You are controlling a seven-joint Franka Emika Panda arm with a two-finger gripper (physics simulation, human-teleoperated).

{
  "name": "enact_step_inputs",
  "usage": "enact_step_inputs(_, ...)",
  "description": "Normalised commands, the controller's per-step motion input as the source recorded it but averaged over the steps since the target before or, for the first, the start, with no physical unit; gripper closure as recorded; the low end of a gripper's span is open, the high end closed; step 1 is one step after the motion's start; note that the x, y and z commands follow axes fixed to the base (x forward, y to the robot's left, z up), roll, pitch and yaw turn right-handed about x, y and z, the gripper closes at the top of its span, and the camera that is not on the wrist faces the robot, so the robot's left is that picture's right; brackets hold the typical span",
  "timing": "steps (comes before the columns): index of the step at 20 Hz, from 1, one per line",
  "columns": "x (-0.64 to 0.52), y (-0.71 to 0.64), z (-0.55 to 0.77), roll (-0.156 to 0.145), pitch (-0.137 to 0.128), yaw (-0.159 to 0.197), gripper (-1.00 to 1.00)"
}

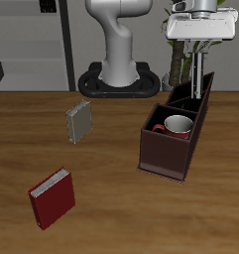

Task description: Place the red mug into the left desk caddy's right compartment and place the striped book into the left desk caddy's back compartment

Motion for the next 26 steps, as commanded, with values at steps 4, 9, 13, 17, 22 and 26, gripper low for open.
enact_step_inputs(4,0.02,-0.03,-0.05,0.016,-0.015,-0.020,1.00)
enact_step_inputs(9,0.07,-0.03,-0.13,0.016,-0.024,0.004,1.00)
enact_step_inputs(13,0.06,-0.02,-0.14,-0.003,0.024,-0.015,1.00)
enact_step_inputs(17,0.15,0.04,-0.33,-0.013,0.075,-0.063,1.00)
enact_step_inputs(22,0.09,0.08,-0.36,0.016,0.090,-0.020,1.00)
enact_step_inputs(26,0.04,0.09,-0.29,0.047,0.176,0.005,-1.00)
